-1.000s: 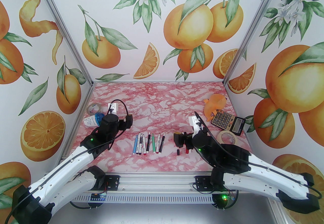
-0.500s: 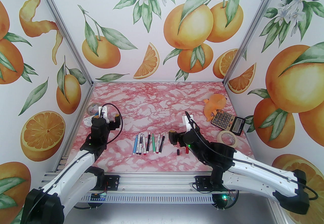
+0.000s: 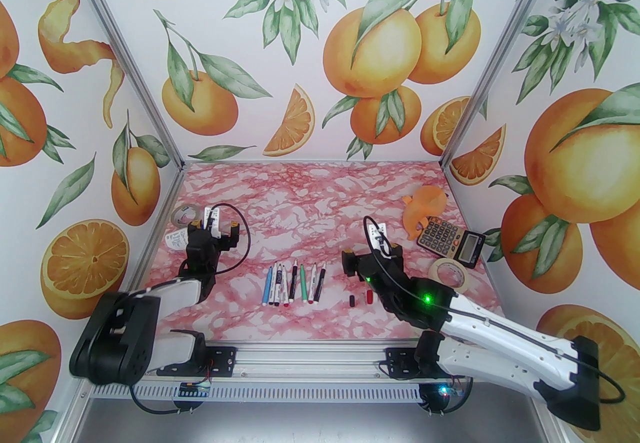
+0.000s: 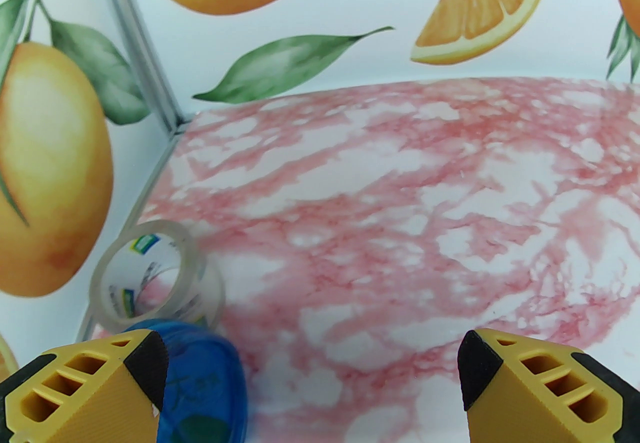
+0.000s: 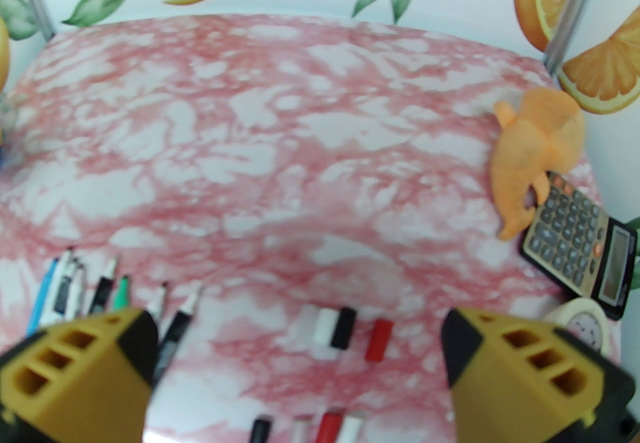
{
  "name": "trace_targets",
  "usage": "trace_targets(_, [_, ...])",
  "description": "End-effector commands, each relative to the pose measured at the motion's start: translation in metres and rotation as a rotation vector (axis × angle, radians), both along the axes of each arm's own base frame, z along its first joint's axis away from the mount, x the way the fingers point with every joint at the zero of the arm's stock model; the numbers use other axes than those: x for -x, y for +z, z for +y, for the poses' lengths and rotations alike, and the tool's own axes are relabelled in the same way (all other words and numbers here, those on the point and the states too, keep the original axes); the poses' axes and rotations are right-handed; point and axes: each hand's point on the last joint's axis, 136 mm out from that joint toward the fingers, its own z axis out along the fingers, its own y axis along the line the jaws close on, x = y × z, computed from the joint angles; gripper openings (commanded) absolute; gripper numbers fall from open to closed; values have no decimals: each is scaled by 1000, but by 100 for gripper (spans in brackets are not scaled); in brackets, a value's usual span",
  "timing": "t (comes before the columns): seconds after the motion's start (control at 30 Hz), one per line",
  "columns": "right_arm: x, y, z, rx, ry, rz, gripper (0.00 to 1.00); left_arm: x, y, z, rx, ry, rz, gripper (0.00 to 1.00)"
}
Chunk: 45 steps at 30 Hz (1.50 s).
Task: Open the pen caps
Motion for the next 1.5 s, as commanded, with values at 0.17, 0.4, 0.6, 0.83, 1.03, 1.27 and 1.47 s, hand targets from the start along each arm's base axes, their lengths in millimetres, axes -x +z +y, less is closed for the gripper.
trace_targets(0.17, [-38,-2,-33,-60,-65,-47,100,-24,1,-10,7,-90,-127,100])
trace_targets(0.4, [-73,-14,-84,-21,-180,-97,100,-47,-14,-5,97,-138,-9,100])
trace_targets(0.6, [-104,-27,-116,-5,-256,-98,100,-46,-13,-5,97,-140,-13,100])
trace_targets(0.83, [-125,-51,-142,35,-327,-99,100,-46,-14,-4,97,-139,-12,100])
trace_targets(1.03, [-136,-69,-149,19,-342,-160,100,-46,-13,-4,97,-140,-15,100])
trace_targets(1.27, [-136,-56,-152,19,-330,-295,100,-46,-13,-4,96,-139,-14,100])
trace_targets(1.47, [-138,-68,-162,-30,-343,-328,100,-46,-13,-4,95,-138,-13,100])
